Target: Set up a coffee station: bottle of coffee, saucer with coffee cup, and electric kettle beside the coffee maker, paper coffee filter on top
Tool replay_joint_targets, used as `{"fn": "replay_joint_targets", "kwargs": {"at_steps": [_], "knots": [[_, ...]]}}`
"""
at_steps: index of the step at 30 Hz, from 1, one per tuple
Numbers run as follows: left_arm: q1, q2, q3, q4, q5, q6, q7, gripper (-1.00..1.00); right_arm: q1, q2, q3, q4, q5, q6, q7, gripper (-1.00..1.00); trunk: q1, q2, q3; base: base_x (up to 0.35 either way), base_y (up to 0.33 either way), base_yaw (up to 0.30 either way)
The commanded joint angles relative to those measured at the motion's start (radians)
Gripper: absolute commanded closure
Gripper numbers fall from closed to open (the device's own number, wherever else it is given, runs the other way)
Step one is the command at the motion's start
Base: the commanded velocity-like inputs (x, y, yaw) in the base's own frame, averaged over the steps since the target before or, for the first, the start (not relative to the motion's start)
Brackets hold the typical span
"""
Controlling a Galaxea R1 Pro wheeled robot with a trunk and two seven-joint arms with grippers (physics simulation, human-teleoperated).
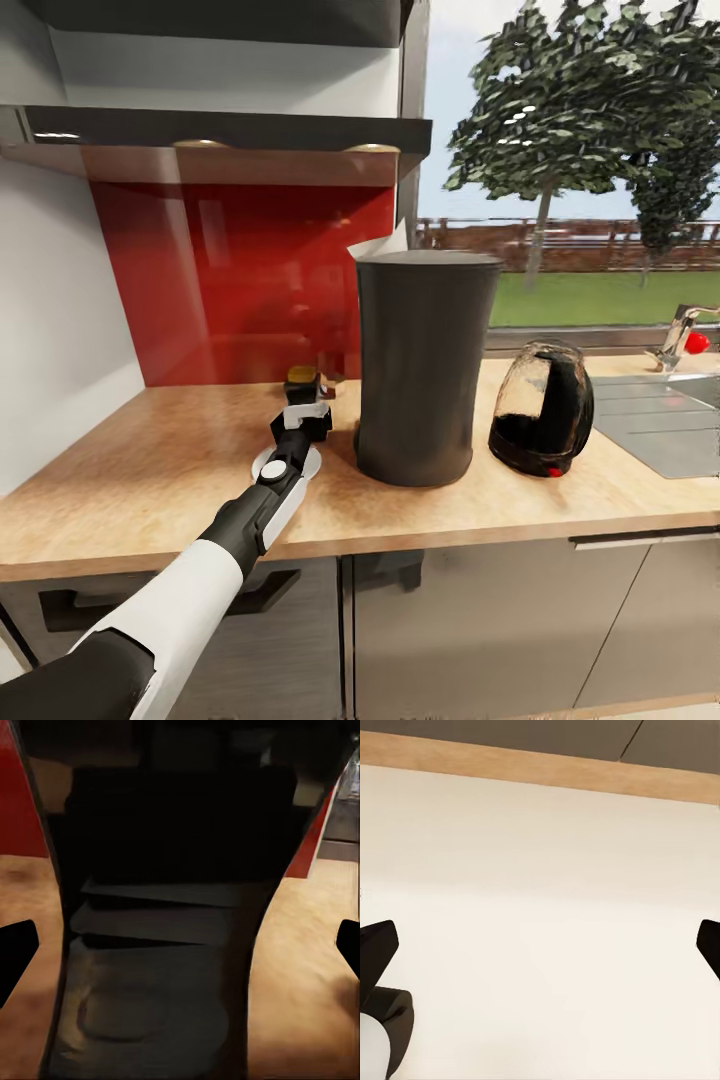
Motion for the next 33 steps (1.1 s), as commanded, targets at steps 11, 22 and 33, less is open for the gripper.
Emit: {"fn": "replay_joint_targets", "kwargs": {"at_steps": [11, 22, 33], "knots": [[-0.001, 0.001, -0.007, 0.001, 0.011, -0.006, 0.007, -1.00, 0.000, 0.001, -0.007, -0.001, 0.011, -0.006, 0.005, -1.00, 0.000, -0.001, -0.001, -0.111, 0.000, 0.000], [-0.001, 0.001, -0.007, 0.001, 0.011, -0.007, 0.007, -1.00, 0.000, 0.001, -0.007, -0.001, 0.011, -0.006, 0.005, -1.00, 0.000, -0.001, -0.001, -0.208, 0.000, 0.000], [-0.001, 0.001, -0.007, 0.000, 0.011, -0.007, 0.007, -1.00, 0.000, 0.001, -0.007, 0.000, 0.012, -0.006, 0.005, -1.00, 0.000, -0.001, -0.001, -0.156, 0.000, 0.000]]}}
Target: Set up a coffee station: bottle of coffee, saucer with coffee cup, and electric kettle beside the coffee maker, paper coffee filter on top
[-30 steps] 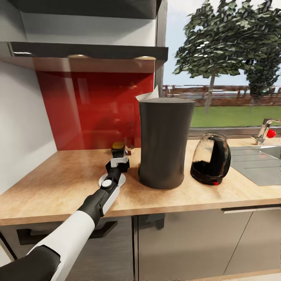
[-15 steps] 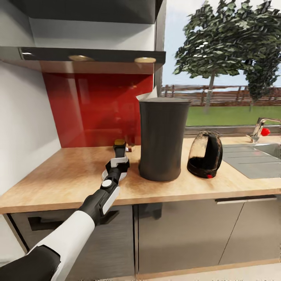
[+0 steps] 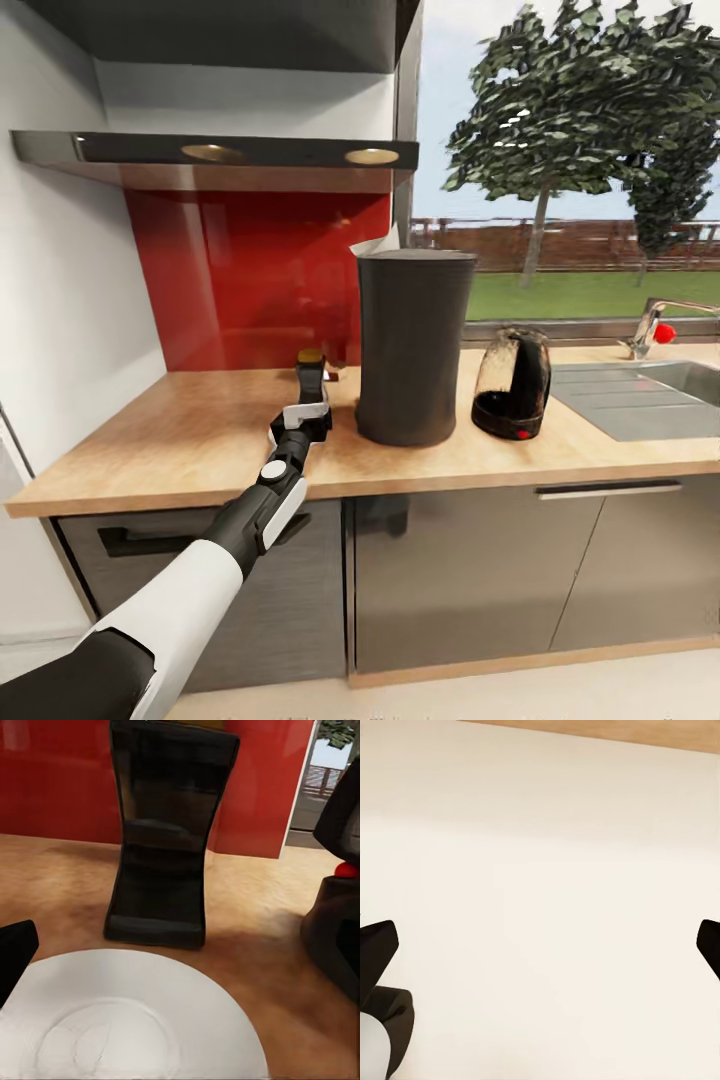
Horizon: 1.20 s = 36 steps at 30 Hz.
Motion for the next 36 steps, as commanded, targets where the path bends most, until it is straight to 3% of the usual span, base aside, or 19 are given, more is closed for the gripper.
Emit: {"fn": "replay_joint_targets", "kwargs": {"at_steps": [1, 36], "knots": [[-0.001, 0.001, -0.007, 0.001, 0.011, -0.006, 0.007, -1.00, 0.000, 0.001, -0.008, -0.001, 0.011, -0.006, 0.005, -1.00, 0.000, 0.000, -0.001, -0.117, 0.000, 0.000], [-0.001, -0.004, -0.010, -0.026, 0.015, -0.002, 0.004, -1.00, 0.000, 0.001, -0.008, -0.003, 0.011, -0.006, 0.006, -1.00, 0.000, 0.000, -0.001, -0.101, 0.000, 0.000]]}}
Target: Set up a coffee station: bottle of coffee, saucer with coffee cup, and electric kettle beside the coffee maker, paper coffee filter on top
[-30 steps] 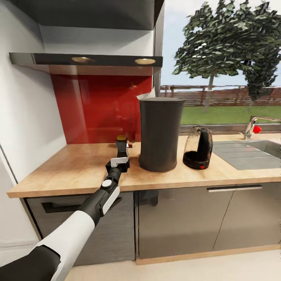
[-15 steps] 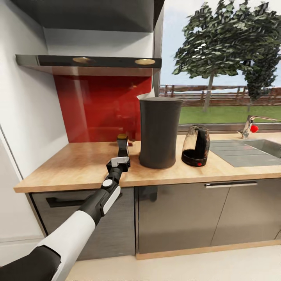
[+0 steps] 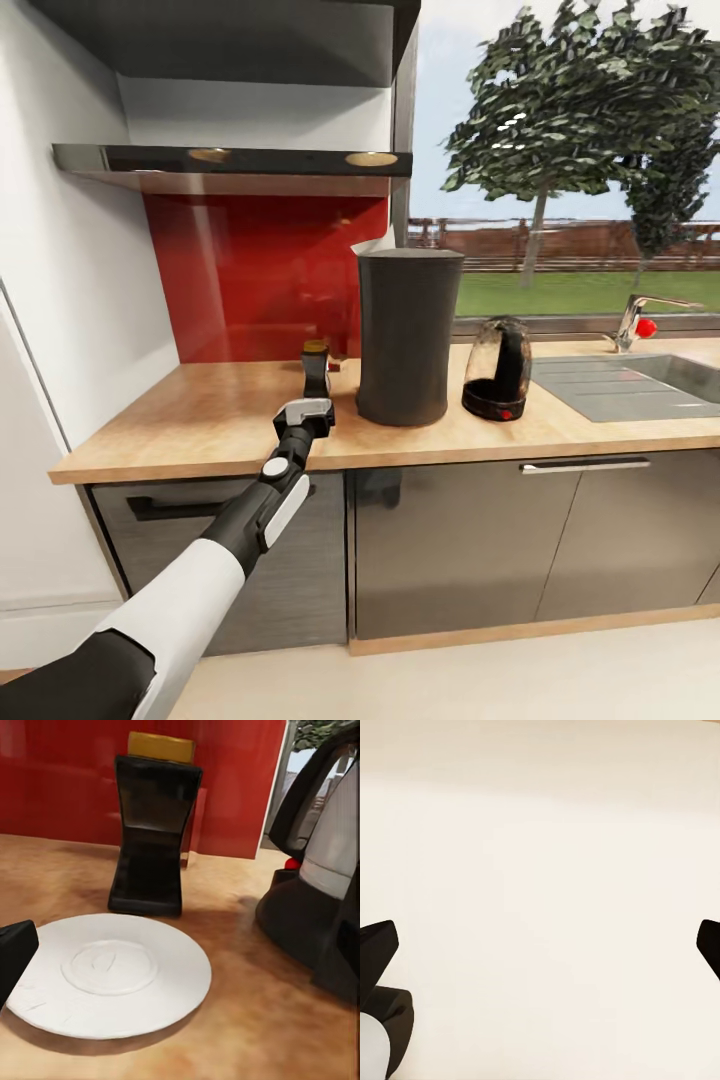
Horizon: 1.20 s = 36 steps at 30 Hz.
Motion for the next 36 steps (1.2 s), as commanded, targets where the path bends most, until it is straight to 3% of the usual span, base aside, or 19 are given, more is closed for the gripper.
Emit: {"fn": "replay_joint_targets", "kwargs": {"at_steps": [1, 8, 13, 30, 33, 36], "knots": [[-0.001, 0.001, -0.007, -0.011, 0.011, -0.003, 0.006, -1.00, 0.000, 0.001, -0.007, -0.001, 0.011, -0.006, 0.005, -1.00, 0.000, 0.000, -0.001, -0.003, 0.000, 0.000], [-0.001, 0.001, -0.014, -0.056, 0.011, 0.025, 0.001, -1.00, 0.000, 0.001, -0.007, -0.001, 0.011, -0.006, 0.005, -1.00, 0.000, 0.000, -0.001, -0.001, 0.000, 0.000], [-0.001, 0.001, -0.014, -0.093, 0.012, 0.096, -0.065, -1.00, 0.000, 0.001, -0.007, -0.001, 0.011, -0.006, 0.005, -1.00, 0.000, 0.000, -0.001, -0.054, 0.000, 0.000], [-0.001, 0.004, -0.012, -0.091, 0.014, 0.141, -0.097, -1.00, 0.000, 0.001, -0.007, -0.001, 0.011, -0.006, 0.005, -1.00, 0.000, 0.000, -0.001, -0.140, 0.000, 0.000], [-0.001, 0.005, -0.011, -0.091, 0.015, 0.145, -0.140, -1.00, 0.000, 0.001, -0.007, -0.001, 0.011, -0.006, 0.005, -1.00, 0.000, 0.000, -0.001, -0.012, 0.000, 0.000], [-0.001, 0.016, -0.010, -0.090, 0.016, 0.151, -0.283, -1.00, 0.000, 0.001, -0.007, -0.001, 0.011, -0.006, 0.005, -1.00, 0.000, 0.000, -0.001, -0.004, 0.000, 0.000]]}}
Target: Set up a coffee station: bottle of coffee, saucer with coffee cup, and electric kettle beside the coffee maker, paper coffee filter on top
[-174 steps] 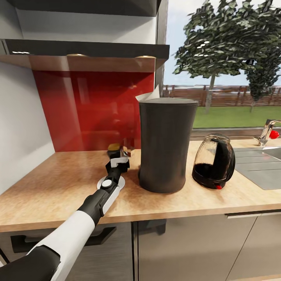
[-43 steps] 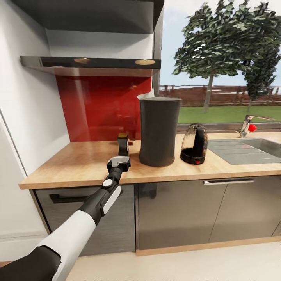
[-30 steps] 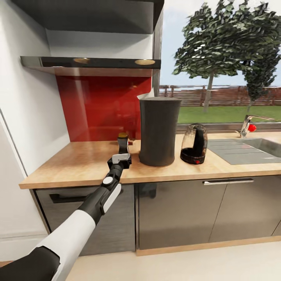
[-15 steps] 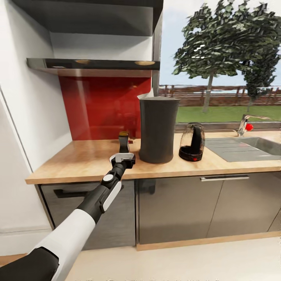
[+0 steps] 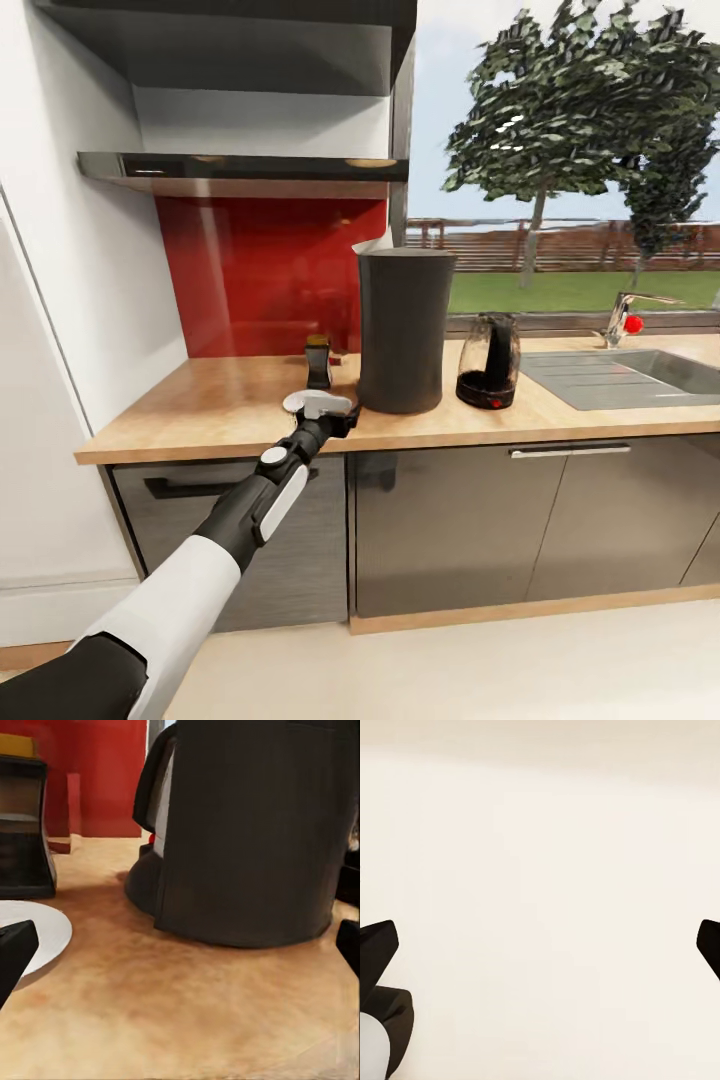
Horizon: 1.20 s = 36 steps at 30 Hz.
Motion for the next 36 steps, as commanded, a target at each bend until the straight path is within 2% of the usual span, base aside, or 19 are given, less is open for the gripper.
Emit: {"fn": "replay_joint_targets", "kwargs": {"at_steps": [1, 2, 6, 10, 15, 16, 17, 21, 24, 26, 31, 32, 36], "knots": [[-0.001, 0.005, -0.001, 0.000, 0.012, 0.006, -0.050, -1.00, -0.001, 0.001, -0.007, -0.001, 0.010, -0.006, 0.005, -1.00, 0.000, 0.000, -0.001, -0.002, 0.000, 0.000], [-0.001, 0.008, -0.001, 0.000, 0.019, 0.010, -0.085, -1.00, -0.001, 0.001, -0.007, -0.001, 0.010, -0.006, 0.005, -1.00, 0.000, 0.000, -0.001, -0.001, 0.000, 0.000], [-0.001, 0.012, -0.001, -0.002, 0.052, 0.018, -0.156, -1.00, -0.001, 0.001, -0.007, -0.001, 0.011, -0.006, 0.005, -1.00, 0.000, 0.000, -0.001, 0.000, 0.000, 0.000], [-0.001, 0.023, 0.001, -0.001, 0.088, 0.040, -0.314, -1.00, -0.001, 0.001, -0.007, -0.001, 0.010, -0.006, 0.005, -1.00, 0.000, 0.000, -0.001, 0.000, 0.000, 0.000], [-0.001, 0.045, 0.002, -0.001, 0.097, 0.059, -0.443, -1.00, -0.001, 0.001, -0.007, -0.001, 0.010, -0.006, 0.005, -1.00, 0.000, 0.000, -0.001, 0.000, 0.000, 0.000], [-0.001, 0.050, 0.002, 0.000, 0.102, 0.062, -0.493, -1.00, -0.001, 0.001, -0.007, -0.001, 0.010, -0.006, 0.005, -1.00, 0.000, 0.000, -0.001, 0.000, 0.000, 0.000], [-0.001, 0.063, 0.002, 0.002, 0.136, 0.067, -0.613, -1.00, -0.001, 0.001, -0.007, -0.001, 0.010, -0.006, 0.005, -1.00, 0.000, 0.000, -0.001, 0.000, 0.000, 0.000], [-0.001, 0.070, 0.001, 0.017, 0.164, 0.067, -0.692, -1.00, -0.001, 0.001, -0.007, -0.001, 0.010, -0.006, 0.005, -1.00, 0.000, 0.000, -0.001, 0.000, 0.000, 0.000], [-0.001, 0.070, -0.001, 0.041, 0.169, 0.066, -0.725, -1.00, -0.001, 0.001, -0.007, -0.001, 0.010, -0.006, 0.005, -1.00, 0.000, 0.000, -0.001, 0.000, 0.000, 0.000], [0.000, 0.070, -0.002, 0.076, 0.172, 0.064, -0.803, -1.00, -0.001, 0.001, -0.007, -0.001, 0.010, -0.006, 0.005, -1.00, 0.000, 0.000, -0.001, 0.000, 0.000, 0.000], [-0.001, 0.070, -0.002, 0.136, 0.173, 0.059, -0.907, -1.00, -0.001, 0.001, -0.007, -0.001, 0.010, -0.006, 0.005, -1.00, 0.000, 0.000, -0.001, 0.000, 0.000, 0.000], [-0.001, 0.070, -0.003, 0.166, 0.171, 0.058, -0.950, -1.00, -0.001, 0.001, -0.007, -0.001, 0.011, -0.006, 0.005, -1.00, 0.000, 0.000, -0.001, 0.000, 0.000, 0.000], [0.000, 0.068, -0.005, 0.192, 0.169, 0.057, -0.976, -1.00, -0.001, 0.001, -0.007, -0.001, 0.010, -0.006, 0.005, -1.00, 0.000, 0.000, -0.001, 0.000, 0.000, 0.000]]}}
